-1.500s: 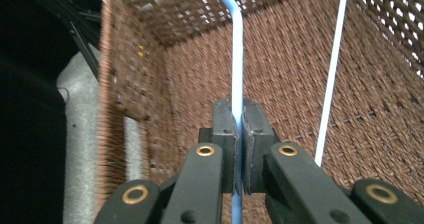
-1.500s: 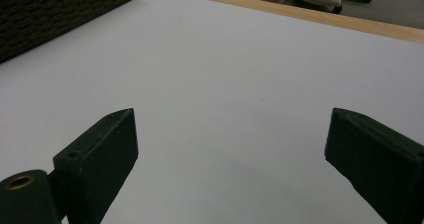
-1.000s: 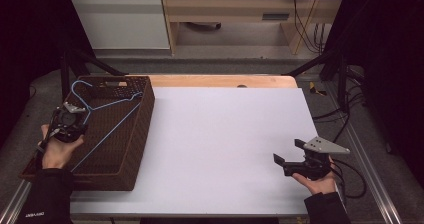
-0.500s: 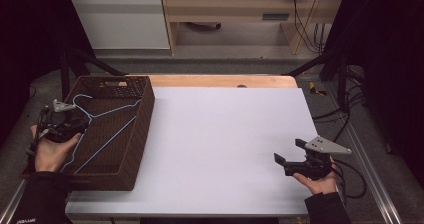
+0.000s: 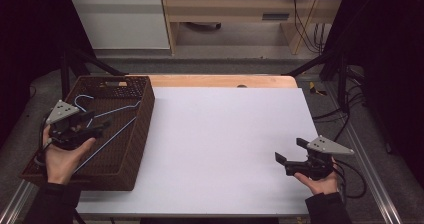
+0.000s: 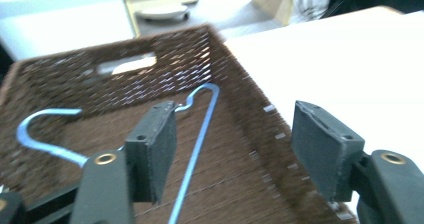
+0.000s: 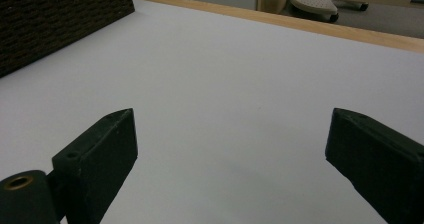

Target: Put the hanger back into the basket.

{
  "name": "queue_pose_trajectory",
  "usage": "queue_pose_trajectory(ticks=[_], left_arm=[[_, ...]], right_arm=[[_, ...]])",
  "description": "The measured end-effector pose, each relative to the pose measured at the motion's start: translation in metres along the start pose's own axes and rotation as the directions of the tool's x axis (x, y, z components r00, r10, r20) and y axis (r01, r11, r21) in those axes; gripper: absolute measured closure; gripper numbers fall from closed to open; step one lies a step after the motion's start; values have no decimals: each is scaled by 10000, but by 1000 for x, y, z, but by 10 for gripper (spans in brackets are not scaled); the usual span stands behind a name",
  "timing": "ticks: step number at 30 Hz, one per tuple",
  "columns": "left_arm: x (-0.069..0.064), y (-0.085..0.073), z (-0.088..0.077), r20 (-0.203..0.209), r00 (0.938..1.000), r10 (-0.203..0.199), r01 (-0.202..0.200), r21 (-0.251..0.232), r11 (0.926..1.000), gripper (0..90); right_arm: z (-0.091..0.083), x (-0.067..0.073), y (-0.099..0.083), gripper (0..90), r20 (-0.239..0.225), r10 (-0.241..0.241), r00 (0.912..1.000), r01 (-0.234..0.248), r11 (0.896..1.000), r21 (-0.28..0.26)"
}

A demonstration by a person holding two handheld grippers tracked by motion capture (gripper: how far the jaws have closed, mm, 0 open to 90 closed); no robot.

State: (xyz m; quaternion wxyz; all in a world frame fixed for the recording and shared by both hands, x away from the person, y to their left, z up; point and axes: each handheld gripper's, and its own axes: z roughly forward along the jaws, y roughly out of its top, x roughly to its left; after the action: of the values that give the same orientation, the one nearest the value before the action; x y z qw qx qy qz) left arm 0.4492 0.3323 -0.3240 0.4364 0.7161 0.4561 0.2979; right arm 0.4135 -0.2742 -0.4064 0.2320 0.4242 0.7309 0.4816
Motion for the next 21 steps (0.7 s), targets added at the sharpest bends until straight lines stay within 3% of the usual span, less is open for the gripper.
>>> queue_pose_trajectory(ticks=[8, 12, 21], left_arm=[[-37, -3, -1, 1091, 9937, 275, -215, -551, 9982, 266], [-53, -9, 4, 1670, 9854, 346, -248, -602, 9979, 223], [-81, -24, 20, 2467, 9676, 543, -449, -437, 9980, 126]], right_arm=[[-1, 0, 1, 70, -25, 0, 10000, 0, 9999, -111], [-2, -1, 1, 69, -23, 34, 10000, -35, 9999, -157], [-4, -1, 1, 65, -24, 54, 10000, -54, 9997, -225]])
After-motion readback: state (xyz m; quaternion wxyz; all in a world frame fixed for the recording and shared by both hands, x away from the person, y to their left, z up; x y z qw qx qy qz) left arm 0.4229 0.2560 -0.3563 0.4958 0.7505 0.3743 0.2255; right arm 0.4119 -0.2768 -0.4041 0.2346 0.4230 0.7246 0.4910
